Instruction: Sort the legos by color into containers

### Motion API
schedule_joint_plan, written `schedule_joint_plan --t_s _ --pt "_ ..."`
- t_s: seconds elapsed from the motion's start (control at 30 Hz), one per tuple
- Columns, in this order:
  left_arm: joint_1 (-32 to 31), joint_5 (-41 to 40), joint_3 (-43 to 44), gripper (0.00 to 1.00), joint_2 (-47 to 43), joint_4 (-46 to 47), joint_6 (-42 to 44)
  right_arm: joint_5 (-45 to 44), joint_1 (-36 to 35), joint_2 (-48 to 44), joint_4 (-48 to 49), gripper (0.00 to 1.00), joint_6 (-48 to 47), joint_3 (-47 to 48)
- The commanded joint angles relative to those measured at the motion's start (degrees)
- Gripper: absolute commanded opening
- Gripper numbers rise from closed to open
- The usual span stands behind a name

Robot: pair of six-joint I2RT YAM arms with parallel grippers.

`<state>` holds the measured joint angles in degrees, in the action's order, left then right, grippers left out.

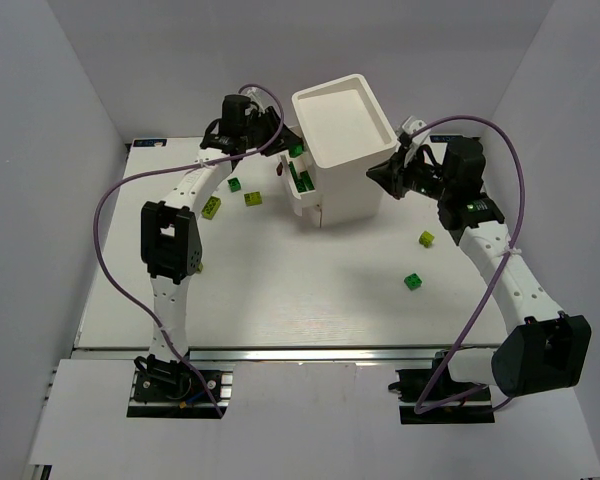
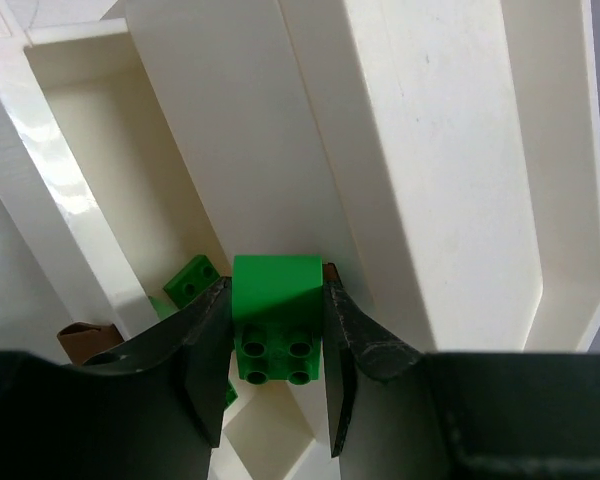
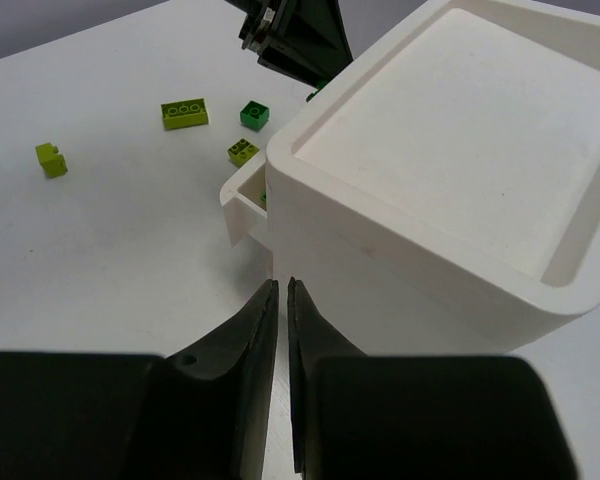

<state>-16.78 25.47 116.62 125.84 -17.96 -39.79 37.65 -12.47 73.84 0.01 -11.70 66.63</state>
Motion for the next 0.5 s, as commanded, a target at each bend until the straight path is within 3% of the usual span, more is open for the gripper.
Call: schedule_joint_plan --t_s 0.0,0.47 --pt "-0.4 -1.7 2.2 0.10 -0.8 -2.2 1.5 0.4 0.4 -1.3 1.6 0.14 1.2 -0.2" --pt "-0.9 -3.7 2.4 0.56 -0.7 -5.1 2.0 1.7 1.5 -1.0 2.3 0.17 1.9 -0.4"
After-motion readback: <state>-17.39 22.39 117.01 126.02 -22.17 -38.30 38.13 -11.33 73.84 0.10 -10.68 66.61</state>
